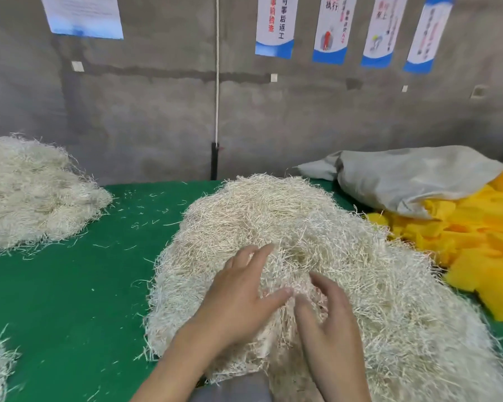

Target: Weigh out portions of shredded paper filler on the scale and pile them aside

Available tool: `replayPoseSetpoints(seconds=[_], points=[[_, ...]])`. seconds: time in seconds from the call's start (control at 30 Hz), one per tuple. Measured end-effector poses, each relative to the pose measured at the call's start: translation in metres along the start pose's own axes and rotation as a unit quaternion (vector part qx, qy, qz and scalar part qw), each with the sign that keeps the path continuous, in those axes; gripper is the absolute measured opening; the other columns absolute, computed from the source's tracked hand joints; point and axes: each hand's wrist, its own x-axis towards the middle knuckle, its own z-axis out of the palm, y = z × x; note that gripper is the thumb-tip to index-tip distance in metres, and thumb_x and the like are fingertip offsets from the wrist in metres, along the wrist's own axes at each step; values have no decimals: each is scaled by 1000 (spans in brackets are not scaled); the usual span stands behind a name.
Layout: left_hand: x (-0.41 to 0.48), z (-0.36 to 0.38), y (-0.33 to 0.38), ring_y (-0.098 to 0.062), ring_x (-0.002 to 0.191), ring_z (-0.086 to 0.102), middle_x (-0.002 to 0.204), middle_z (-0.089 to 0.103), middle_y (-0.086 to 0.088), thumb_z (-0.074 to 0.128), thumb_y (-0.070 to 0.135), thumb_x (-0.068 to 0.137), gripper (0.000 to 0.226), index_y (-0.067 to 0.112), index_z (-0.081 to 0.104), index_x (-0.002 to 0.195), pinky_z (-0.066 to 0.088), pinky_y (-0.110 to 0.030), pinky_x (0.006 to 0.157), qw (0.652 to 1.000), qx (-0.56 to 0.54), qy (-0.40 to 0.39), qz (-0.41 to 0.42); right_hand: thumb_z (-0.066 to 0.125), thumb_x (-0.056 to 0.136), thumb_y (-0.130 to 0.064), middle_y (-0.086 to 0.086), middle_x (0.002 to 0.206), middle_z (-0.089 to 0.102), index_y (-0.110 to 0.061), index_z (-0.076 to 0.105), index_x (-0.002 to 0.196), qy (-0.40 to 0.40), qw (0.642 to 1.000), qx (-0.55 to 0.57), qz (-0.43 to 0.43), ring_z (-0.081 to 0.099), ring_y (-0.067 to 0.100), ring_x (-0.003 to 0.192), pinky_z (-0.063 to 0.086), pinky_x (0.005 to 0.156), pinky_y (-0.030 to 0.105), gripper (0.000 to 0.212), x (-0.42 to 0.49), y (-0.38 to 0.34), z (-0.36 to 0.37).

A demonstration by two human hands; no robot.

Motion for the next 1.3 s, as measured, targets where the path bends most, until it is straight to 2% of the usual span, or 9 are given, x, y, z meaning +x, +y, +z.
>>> replayPoseSetpoints(seconds=[0.13, 0.23, 0.43, 0.6, 0.7, 0.77, 0.87, 0.97, 1.3], points=[[53, 45, 46, -15, 149, 9, 161, 2, 17, 50, 70, 84, 88, 50, -6, 149, 22, -49, 119, 999, -34, 6, 11, 63, 91, -32, -1, 146, 42, -32, 39, 141, 141, 975, -159, -56, 34, 18, 136, 32, 112, 53, 56, 38, 32, -28], [80, 64, 65, -17, 151, 6, 163, -1, 12, 59, 60, 85, 96, 46, -11, 150, 16, -47, 121, 994, -98, -17, -43, 70, 82, -37, 2, 150, 38, -22, 15, 157, 21, 957, -289, -13, 29, 23, 141, 24, 117, 47, 94, 70, 51, -31], [79, 72, 64, -24, 134, 47, 152, 34, 13, 78, 67, 62, 100, 52, 25, 145, 40, -45, 110, 925, -342, -85, -144, 83, 75, -10, 3, 104, 72, -23, 73, 103, 124, 973, -189, -36, 56, 22, 112, 22, 95, 35, 33, 73, 70, -31], [56, 55, 60, -7, 114, 62, 130, 58, 17, 69, 83, 60, 89, 39, 50, 135, 52, -41, 99, 877, -450, 5, -169, 45, 92, -46, -14, 144, 42, -59, 39, 127, 57, 990, -65, -109, 12, -4, 131, 21, 115, 39, 38, 50, 30, -10], [63, 33, 55, 9, 86, 65, 103, 72, 15, 59, 66, 85, 34, 38, 66, 103, 51, -30, 78, 892, -402, 142, -149, 41, 91, -51, -45, 146, 10, -65, 16, 143, -25, 981, -51, -184, -5, -14, 139, 9, 115, 28, 59, 46, 16, -8], [67, 15, 53, 29, 75, 53, 87, 63, 43, 53, 58, 92, 15, 48, 61, 86, 39, -19, 72, 908, -352, 195, -119, 49, 90, -49, -51, 146, 6, -56, 17, 146, -18, 966, -71, -246, 1, -10, 144, -1, 117, 25, 65, 55, 16, -8], [82, -9, 48, 21, 108, 45, 114, 49, 44, 44, 58, 96, 32, 37, 60, 113, 36, -21, 96, 939, -234, 239, -74, 48, 87, -62, -45, 151, -12, -55, -9, 148, -50, 967, -129, -212, -11, -6, 147, -15, 117, 29, 84, 87, 14, 0], [119, -41, 43, -16, 95, 55, 101, 61, 6, 41, 49, 101, 37, 19, 61, 96, 44, -33, 83, 950, -169, 263, -23, 56, 87, -59, -22, 161, -9, -43, -14, 152, -98, 959, -207, -167, -7, 9, 151, -5, 121, 45, 96, 134, 14, 14], [205, -122, 5, -27, 118, 56, 128, 61, -7, 42, 43, 102, 46, 11, 52, 134, 42, -31, 90, 879, -360, 287, -122, 59, 95, -40, -9, 136, 56, -32, 27, 153, -57, 927, -213, -302, 56, 9, 118, 43, 104, 34, 67, 212, -25, 47]])
